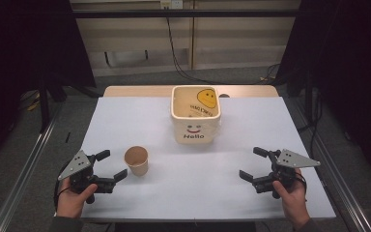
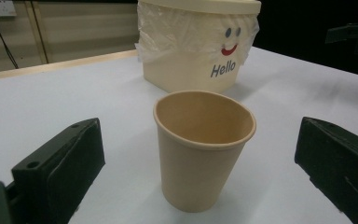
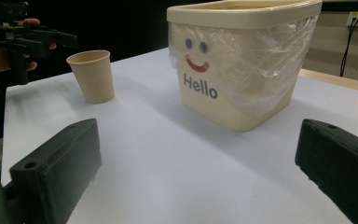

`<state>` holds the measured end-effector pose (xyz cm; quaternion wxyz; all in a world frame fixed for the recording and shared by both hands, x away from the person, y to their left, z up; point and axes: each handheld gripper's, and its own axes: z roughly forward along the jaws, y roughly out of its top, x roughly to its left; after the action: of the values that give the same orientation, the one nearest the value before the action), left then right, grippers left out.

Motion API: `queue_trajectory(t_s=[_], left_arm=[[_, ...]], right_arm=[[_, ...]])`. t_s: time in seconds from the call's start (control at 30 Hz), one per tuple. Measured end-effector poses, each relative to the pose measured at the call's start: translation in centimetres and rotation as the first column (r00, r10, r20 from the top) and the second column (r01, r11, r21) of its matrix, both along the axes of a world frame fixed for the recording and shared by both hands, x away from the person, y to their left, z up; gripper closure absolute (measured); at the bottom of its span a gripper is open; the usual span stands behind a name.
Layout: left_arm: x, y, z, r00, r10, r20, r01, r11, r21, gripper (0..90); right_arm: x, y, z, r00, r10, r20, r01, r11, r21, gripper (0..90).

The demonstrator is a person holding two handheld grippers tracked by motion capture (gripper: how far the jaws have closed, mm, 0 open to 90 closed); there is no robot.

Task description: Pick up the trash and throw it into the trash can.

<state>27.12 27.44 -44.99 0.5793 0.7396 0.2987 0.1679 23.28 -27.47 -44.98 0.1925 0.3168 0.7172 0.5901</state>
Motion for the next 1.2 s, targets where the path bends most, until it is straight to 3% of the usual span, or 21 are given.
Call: queue_trajectory(t_s=[0.37,0.43,0.47,0.5,0.77,0.87,1.07,1.2], left_arm=[[0.0,-0.3,0.6,0.9999,-0.008,-0.012,0.008,0.9999,0.011,1.2],[0.0,-0.5,0.9,0.9998,0.000,-0.019,0.000,1.0000,-0.009,1.2],[0.1,-0.4,1.1,0.9998,-0.009,-0.018,0.009,0.9999,0.008,1.2],[0.0,-0.5,1.2,0.9998,-0.002,-0.021,0.002,0.9998,-0.021,1.2],[0.3,-0.2,3.5,0.9999,-0.003,-0.015,0.001,0.9975,-0.071,1.2],[0.5,-0.2,4.4,0.9999,-0.007,-0.010,0.006,0.9981,-0.062,1.2],[1.0,-0.3,6.6,0.9997,-0.013,-0.022,0.011,0.9950,-0.099,1.2],[1.2,-0.4,7.8,0.9999,-0.006,-0.016,0.004,0.9959,-0.090,1.2]], right_arm=[[0.0,0.0,0.0,1.0000,0.006,-0.002,-0.006,1.000,-0.002,0.1],[0.0,0.0,0.0,1.0000,0.006,0.000,-0.006,1.000,-0.002,0.1],[0.0,0.0,0.0,1.0000,0.006,-0.002,-0.006,1.000,-0.004,0.1],[0.0,-0.1,0.0,1.0000,0.007,-0.002,-0.007,1.000,-0.003,0.1],[0.0,-0.1,0.0,1.0000,0.002,-0.004,-0.002,1.000,-0.005,0.2],[0.0,-0.1,0.0,1.0000,0.006,0.002,-0.006,1.000,-0.003,0.2],[0.0,-0.1,0.0,1.0000,0.005,0.000,-0.005,1.000,-0.005,0.1],[0.0,-0.1,0.0,1.0000,0.008,0.003,-0.008,1.000,-0.004,0.2]])
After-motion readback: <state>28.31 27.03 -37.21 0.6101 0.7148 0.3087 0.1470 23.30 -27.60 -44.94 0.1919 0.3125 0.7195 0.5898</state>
